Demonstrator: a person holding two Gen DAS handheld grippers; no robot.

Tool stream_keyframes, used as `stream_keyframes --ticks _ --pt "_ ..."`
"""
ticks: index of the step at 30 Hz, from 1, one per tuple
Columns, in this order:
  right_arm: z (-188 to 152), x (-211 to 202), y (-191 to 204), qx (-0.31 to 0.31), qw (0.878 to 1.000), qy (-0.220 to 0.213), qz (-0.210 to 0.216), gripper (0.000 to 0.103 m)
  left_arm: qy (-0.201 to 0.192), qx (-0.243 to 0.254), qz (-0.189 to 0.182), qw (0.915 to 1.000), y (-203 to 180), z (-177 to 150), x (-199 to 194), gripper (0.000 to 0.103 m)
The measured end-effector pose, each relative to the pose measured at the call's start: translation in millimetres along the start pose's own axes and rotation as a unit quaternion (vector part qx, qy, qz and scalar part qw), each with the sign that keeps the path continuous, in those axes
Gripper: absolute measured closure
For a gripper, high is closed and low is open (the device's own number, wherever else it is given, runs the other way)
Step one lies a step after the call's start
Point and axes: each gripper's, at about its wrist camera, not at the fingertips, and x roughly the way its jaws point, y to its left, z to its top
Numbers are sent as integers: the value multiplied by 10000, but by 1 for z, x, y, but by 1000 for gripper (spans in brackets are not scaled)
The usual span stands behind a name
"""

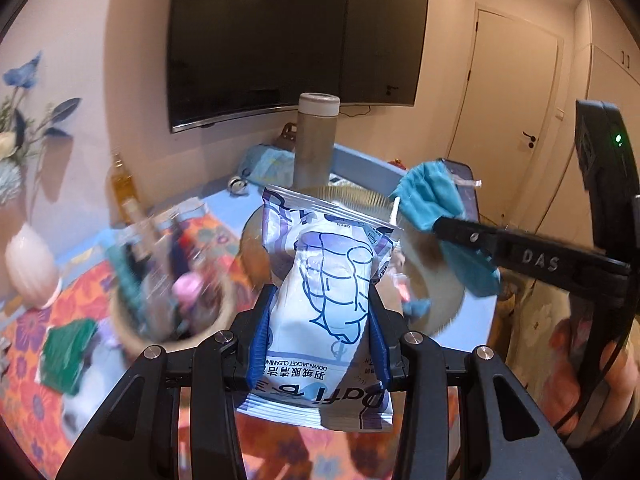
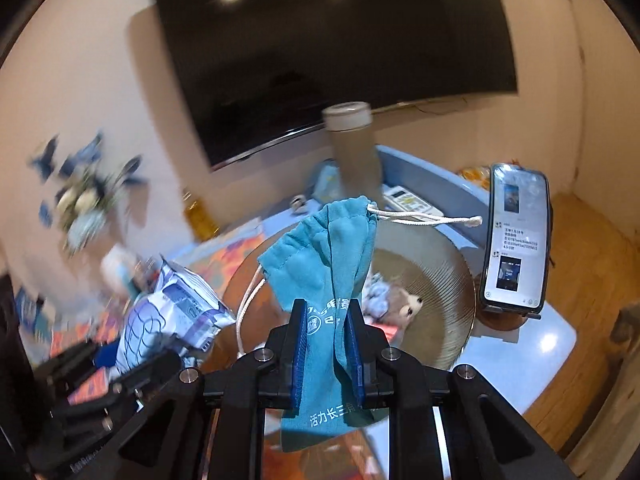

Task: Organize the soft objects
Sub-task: 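Carry the packet and pouch to the glass bowl and open both tools, then move both open tools back over the quilt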

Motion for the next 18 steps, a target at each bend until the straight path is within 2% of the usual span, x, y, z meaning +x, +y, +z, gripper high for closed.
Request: stream_keyframes --ticks 6,8,9,10,11,12,16,18 --pt "14 39 -22 672 9975 164 110 85 -24 168 168 9997 -13 15 40 63" --pt "15 48 -30 880 9958 205 161 80 23 214 123 9997 -16 17 50 63" --pt "15 54 -34 966 9949 259 161 70 66 254 148 9995 -17 17 55 60" --pt "16 59 -37 1019 9942 324 151 58 106 275 193 9994 -17 17 59 48" --pt "15 64 -40 1078 9931 442 154 33 148 283 244 9992 -17 17 62 39" --pt "14 68 -44 1160 9918 520 159 23 164 289 244 9992 -18 17 64 27" --pt "4 67 -58 1326 9886 707 59 23 207 388 131 9989 -24 12 61 26" --pt "0 58 -62 1333 9889 657 28 23 189 471 146 9986 -28 10 55 26"
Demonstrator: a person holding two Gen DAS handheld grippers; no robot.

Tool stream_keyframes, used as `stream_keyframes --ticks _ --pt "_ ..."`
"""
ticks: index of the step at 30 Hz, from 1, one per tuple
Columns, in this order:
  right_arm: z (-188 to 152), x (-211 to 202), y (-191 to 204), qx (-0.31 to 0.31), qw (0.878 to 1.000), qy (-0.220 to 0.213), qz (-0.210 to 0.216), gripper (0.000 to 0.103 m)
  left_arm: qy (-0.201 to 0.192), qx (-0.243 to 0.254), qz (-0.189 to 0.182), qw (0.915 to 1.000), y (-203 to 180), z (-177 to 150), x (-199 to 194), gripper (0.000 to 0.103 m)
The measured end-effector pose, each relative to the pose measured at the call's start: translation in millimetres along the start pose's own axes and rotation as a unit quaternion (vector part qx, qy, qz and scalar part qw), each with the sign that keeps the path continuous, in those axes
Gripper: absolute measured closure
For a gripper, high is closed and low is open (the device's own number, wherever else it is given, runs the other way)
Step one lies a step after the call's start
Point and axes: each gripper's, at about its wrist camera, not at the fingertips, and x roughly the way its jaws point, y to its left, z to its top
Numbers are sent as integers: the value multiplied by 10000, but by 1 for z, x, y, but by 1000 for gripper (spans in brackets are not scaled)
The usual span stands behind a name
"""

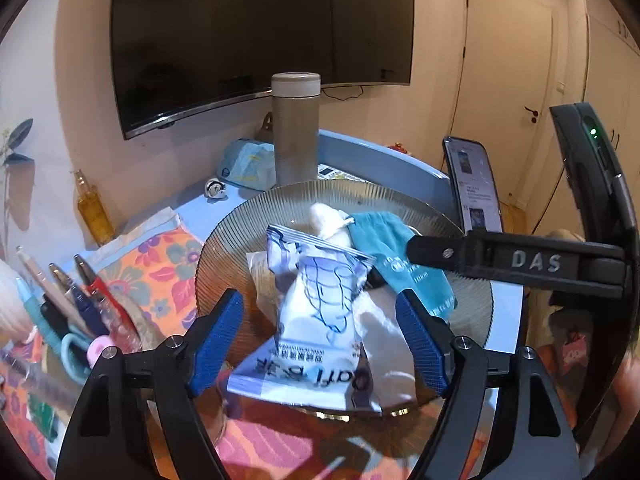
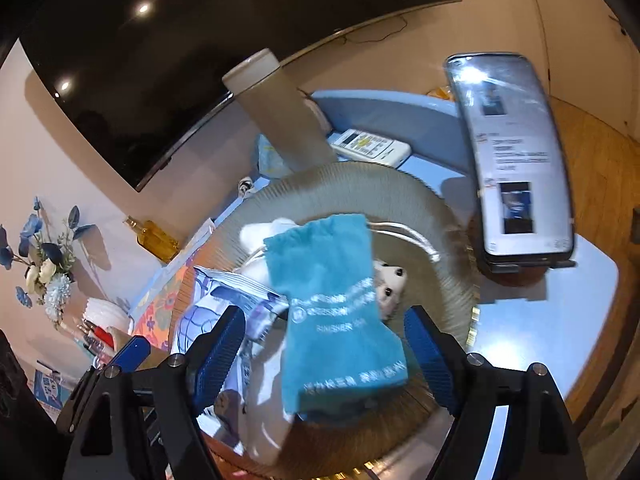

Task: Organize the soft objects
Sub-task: 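Move both open tools back over the quilt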

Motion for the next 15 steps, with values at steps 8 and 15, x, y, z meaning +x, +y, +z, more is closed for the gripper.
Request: stream_keyframes --ticks 8,15 --pt "-20 -41 13 -275 9995 -166 42 23 -261 -154 -75 9995 0 -13 -46 26" --pt "-45 -53 49 -722 9971 -39 228 22 -582 -672 26 9960 33 -36 -111 26"
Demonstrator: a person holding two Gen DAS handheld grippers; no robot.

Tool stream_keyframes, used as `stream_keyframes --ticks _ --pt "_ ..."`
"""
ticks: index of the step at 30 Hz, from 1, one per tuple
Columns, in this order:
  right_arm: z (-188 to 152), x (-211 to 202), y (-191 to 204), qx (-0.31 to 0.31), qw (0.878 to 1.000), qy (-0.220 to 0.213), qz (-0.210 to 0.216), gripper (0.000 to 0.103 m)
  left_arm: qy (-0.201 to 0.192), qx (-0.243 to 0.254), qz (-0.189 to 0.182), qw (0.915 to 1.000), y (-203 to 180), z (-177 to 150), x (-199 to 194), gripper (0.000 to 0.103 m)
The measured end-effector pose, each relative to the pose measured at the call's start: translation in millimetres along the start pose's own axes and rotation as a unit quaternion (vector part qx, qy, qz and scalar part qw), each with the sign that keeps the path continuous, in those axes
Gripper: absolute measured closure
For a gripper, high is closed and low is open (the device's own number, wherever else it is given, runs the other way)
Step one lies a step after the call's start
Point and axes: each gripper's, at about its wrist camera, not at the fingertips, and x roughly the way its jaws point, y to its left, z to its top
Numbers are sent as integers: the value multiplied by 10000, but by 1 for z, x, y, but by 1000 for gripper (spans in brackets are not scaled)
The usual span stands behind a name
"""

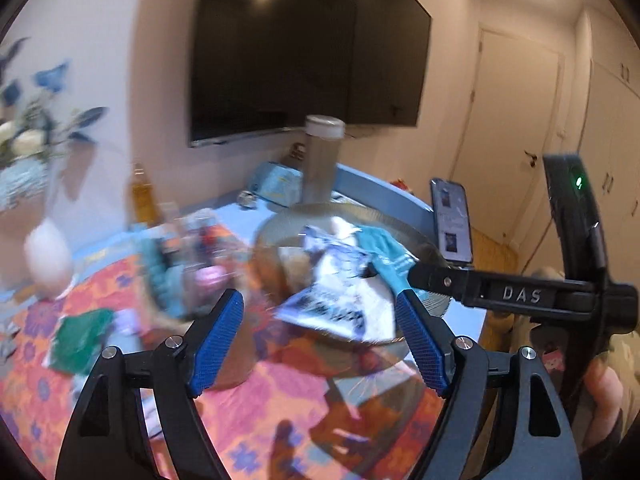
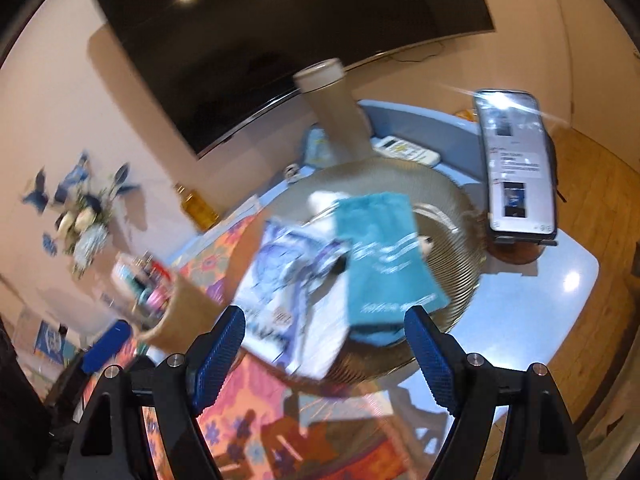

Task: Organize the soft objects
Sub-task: 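Move both open tools back over the quilt, then grasp the checkered bow scrunchie with the left tool while the right tool grasps the grey plush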

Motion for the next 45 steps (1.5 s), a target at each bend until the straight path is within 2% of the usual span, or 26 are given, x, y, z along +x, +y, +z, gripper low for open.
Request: stream_keyframes --ticks 2,4,5,10,13,15,17,19,23,28,32,37,42,45 --pt "-6 1 14 -136 9998 64 90 22 -85 -158 135 9997 24 -9 -26 25" --pt "-13 2 28 -275 9993 147 199 22 -176 -308 315 9989 48 -20 -48 11" --pt "-17 2 36 -363 9988 188 258 22 -232 -426 501 9976 63 -28 -59 9" --pt "-31 9 75 -696 9960 356 436 22 -276 -920 1455 9847 145 -63 -124 8" --pt "-42 8 104 -1093 9927 327 381 22 -388 -1290 2086 9687 196 -86 -171 8" --pt "-50 7 127 -1417 9893 219 257 22 -510 -1592 2478 9543 226 -92 -202 8" --pt "-59 8 149 -1685 9848 195 372 20 -553 -1749 2917 9388 247 -94 -228 8" --pt "-68 12 169 -1872 9804 214 572 13 -584 -1743 3106 9326 257 -98 -240 8" --pt "-93 34 209 -2267 9703 419 737 12 -509 -1918 2909 9359 274 -116 -224 7" --pt "-124 63 243 -2770 9574 600 556 12 -77 -2316 2748 9331 301 -151 -177 7" --pt "-134 78 262 -3110 9476 631 352 12 142 -2396 2549 9367 316 -150 -154 7" --pt "-137 106 271 -2935 9512 845 430 12 357 -2595 2565 9304 348 -126 -129 7" --pt "-139 135 264 -2485 9645 767 463 12 615 -2457 2514 9342 376 -107 -82 7" --pt "-139 149 257 -2212 9708 709 604 12 587 -2134 2717 9366 386 -100 -51 7"
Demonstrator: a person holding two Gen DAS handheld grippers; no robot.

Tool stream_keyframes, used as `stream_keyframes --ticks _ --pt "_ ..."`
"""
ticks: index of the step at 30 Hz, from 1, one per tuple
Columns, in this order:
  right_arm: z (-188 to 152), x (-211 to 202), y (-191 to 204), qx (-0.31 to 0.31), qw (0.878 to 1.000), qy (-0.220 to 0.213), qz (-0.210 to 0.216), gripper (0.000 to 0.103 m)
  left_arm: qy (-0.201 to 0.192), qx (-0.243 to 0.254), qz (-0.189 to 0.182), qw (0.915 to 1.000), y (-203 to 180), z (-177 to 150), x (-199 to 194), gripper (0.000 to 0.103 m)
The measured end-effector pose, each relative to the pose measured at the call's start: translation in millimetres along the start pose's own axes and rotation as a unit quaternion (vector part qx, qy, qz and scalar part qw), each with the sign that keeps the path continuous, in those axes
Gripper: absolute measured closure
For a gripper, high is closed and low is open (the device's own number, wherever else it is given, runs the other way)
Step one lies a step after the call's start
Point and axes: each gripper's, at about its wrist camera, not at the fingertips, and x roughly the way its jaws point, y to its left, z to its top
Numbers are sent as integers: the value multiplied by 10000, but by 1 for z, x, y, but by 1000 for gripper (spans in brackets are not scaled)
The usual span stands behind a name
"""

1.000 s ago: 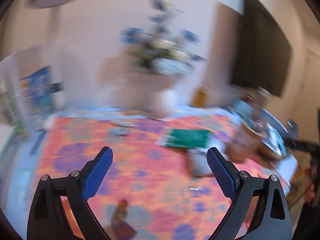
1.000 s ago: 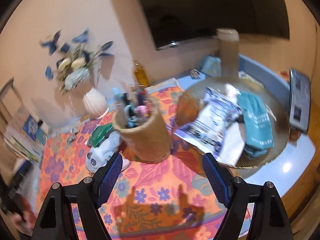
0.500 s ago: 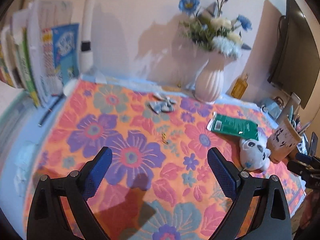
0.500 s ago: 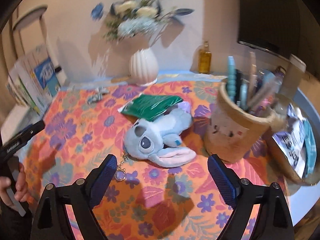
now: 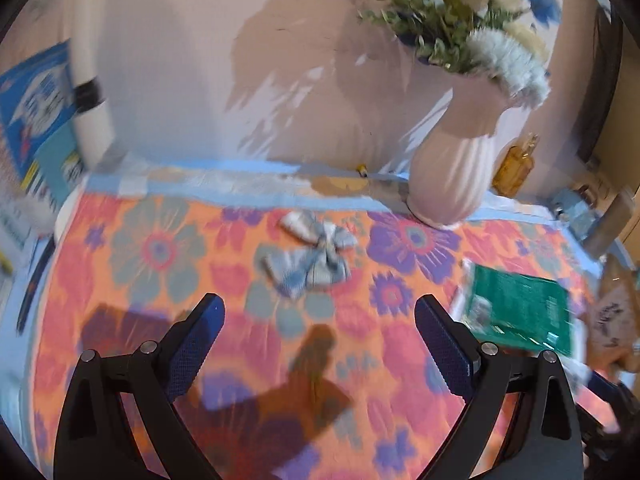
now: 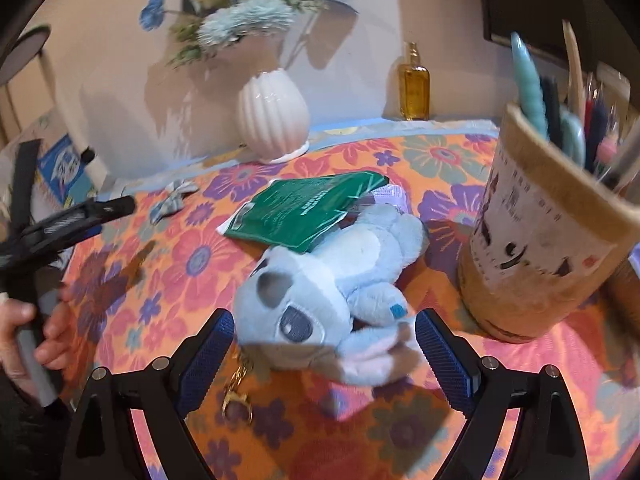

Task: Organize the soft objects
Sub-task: 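Grasp the checkered bow scrunchie with the left tool while the right tool grasps the grey plush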

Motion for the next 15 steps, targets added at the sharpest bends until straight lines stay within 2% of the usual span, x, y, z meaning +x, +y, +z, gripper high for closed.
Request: stream_keyframes --ticks 4,7,9,11,12,14,15 --pt "-4 14 -7 338 9991 53 261 9 77 99 121 9998 -7 11 34 7" --pt "-1 18 -2 384 9989 58 266 0 211 -80 192 9996 -5 17 52 7" --pt "2 21 2 339 9990 76 265 0 350 -143 256 9990 -4 18 59 7" --pt "6 29 6 319 9993 135 125 0 490 -126 255 9984 -4 17 64 8" --pt "7 32 8 298 9994 179 25 0 617 -107 141 9979 -3 17 68 8" --pt "9 36 11 264 9993 223 -159 0 612 -78 56 9981 -3 18 69 9" --pt "9 36 11 258 9992 215 -214 1 594 -105 -2 9982 -2 19 69 14"
